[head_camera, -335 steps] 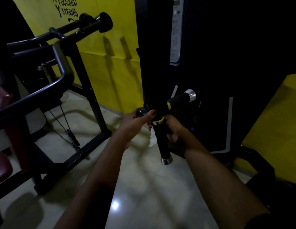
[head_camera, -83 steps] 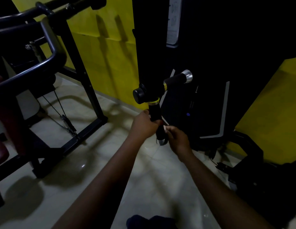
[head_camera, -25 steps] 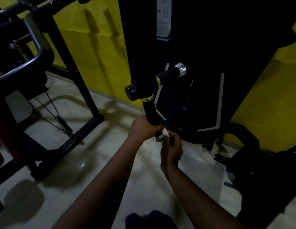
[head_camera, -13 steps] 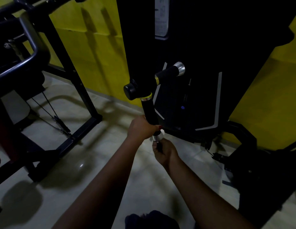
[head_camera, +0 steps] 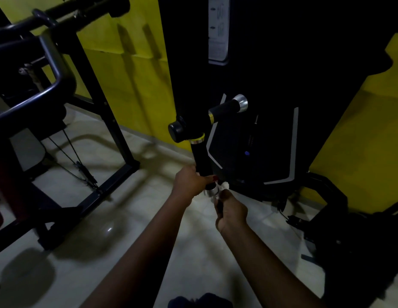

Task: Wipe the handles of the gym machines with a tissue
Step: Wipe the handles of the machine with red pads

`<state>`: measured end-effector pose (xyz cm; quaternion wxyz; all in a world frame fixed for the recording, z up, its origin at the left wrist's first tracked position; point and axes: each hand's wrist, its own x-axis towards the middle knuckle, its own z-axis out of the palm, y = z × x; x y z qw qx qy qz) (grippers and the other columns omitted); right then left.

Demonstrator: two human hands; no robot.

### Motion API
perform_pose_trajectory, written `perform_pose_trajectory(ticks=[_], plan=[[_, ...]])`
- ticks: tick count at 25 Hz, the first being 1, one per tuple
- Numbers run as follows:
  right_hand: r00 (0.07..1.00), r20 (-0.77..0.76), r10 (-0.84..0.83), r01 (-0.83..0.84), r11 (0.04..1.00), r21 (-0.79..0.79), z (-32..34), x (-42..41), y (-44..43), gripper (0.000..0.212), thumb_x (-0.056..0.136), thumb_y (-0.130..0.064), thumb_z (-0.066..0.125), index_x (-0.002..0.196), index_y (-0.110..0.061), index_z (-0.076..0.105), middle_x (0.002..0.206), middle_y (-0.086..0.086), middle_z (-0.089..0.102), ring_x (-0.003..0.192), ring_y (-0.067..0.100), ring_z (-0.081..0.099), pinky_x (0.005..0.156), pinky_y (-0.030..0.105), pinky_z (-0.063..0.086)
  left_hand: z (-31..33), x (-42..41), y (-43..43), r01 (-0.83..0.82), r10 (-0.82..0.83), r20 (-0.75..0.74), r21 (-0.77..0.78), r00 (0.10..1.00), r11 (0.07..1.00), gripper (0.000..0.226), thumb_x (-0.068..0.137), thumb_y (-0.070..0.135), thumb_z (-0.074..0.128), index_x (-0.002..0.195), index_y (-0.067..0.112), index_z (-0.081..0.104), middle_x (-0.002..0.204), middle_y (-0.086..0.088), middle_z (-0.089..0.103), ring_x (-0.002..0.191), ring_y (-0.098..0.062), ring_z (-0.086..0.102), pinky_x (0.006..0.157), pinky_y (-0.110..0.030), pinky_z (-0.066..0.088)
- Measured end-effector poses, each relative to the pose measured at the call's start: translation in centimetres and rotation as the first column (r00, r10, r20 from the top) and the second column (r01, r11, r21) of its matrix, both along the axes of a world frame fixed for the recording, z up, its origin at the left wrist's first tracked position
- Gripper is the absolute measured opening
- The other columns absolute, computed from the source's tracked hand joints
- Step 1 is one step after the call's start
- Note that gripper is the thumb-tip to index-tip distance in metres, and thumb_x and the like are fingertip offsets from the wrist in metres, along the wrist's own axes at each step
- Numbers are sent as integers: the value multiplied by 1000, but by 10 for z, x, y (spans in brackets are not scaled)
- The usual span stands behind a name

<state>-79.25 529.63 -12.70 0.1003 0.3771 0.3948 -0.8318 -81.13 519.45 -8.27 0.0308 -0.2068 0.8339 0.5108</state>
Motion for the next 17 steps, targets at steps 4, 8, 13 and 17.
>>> perform_pose_trajectory(ticks=[4,8,13,17], plan=[[963,-254,92,-37,976,216,31,-13,-14,13,87,-14,68,100,-14,70,88,5,72,78,18,69,69,34,57,21,3,4,-55,104,-139,319,985,946,37,78,24,80,108,15,59,99,-2,69,92,-18,66,63,-24,45],[856,-502,126,90,919,385,68,-29,-27,11,86,-26,69,97,-24,67,99,-2,70,91,13,68,80,34,57,60,3,13,-49,273,-303,583,913,811,28,80,15,76,105,17,61,89,6,71,83,-7,70,66,-25,52],[655,-719,232,415,685,599,117,-65,-22,14,84,-28,72,85,-19,61,102,-4,55,85,5,57,68,11,45,69,-1,17,-146,680,-310,838,665,525,89,73,12,83,145,16,31,129,-10,58,108,-19,64,84,-32,57],[451,-723,523,547,479,687,120,-81,-12,14,87,-12,64,100,-12,71,95,1,60,83,-3,49,73,10,43,89,-5,6,-317,470,-669,347,576,883,93,72,24,85,147,24,30,135,1,50,119,-9,51,87,-17,49]])
